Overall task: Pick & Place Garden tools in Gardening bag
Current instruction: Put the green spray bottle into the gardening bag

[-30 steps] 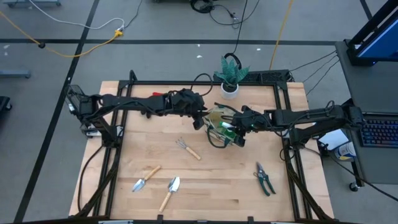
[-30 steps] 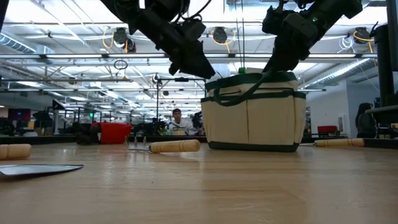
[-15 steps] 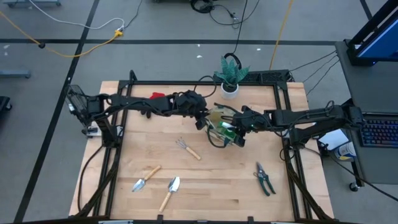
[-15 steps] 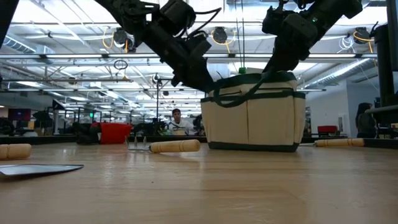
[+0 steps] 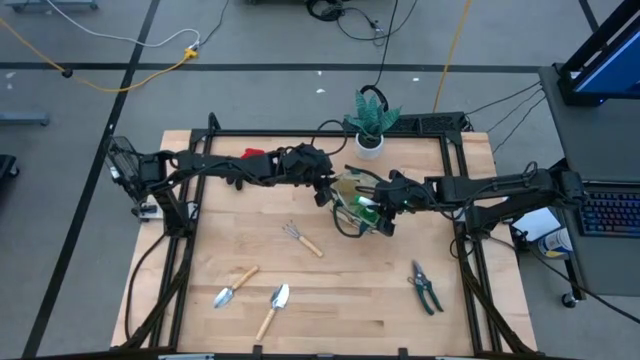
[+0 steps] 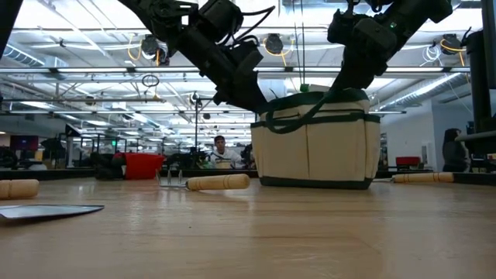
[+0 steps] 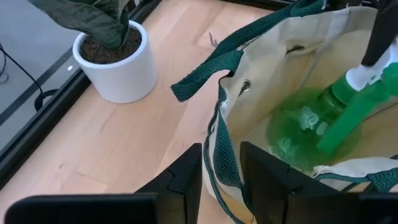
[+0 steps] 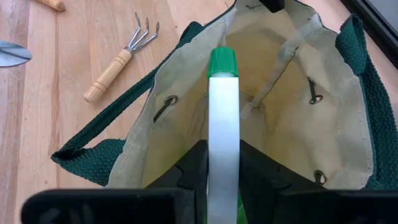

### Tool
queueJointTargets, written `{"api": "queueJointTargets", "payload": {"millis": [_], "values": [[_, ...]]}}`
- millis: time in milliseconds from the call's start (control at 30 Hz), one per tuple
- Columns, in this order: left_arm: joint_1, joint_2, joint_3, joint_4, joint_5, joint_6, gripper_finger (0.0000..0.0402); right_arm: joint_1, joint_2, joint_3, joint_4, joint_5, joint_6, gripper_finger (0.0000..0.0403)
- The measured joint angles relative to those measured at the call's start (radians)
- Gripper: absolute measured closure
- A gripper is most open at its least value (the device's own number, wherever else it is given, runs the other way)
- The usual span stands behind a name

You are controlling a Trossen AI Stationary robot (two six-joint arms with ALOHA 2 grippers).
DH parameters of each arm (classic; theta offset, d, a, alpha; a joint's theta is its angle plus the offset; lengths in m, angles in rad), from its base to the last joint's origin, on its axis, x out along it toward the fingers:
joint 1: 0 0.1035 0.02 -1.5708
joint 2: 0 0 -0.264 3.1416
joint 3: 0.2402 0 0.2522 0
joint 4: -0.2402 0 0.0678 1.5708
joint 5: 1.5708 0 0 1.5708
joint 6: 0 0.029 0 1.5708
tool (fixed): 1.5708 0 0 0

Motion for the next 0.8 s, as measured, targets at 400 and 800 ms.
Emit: {"api": "queueJointTargets", "payload": {"millis": [400,800], "values": [[0.000,0.000,0.000,-0.006,0.001,0.002,0.0386,0.000,0.000,0.000,0.000,0.000,0.000,0.0332],[0.000,0.000,0.000,-0.008,-0.088,0.068,0.0392,0.000,-0.006,-0.001,0.002,-0.019,0.017,0.0359]]}}
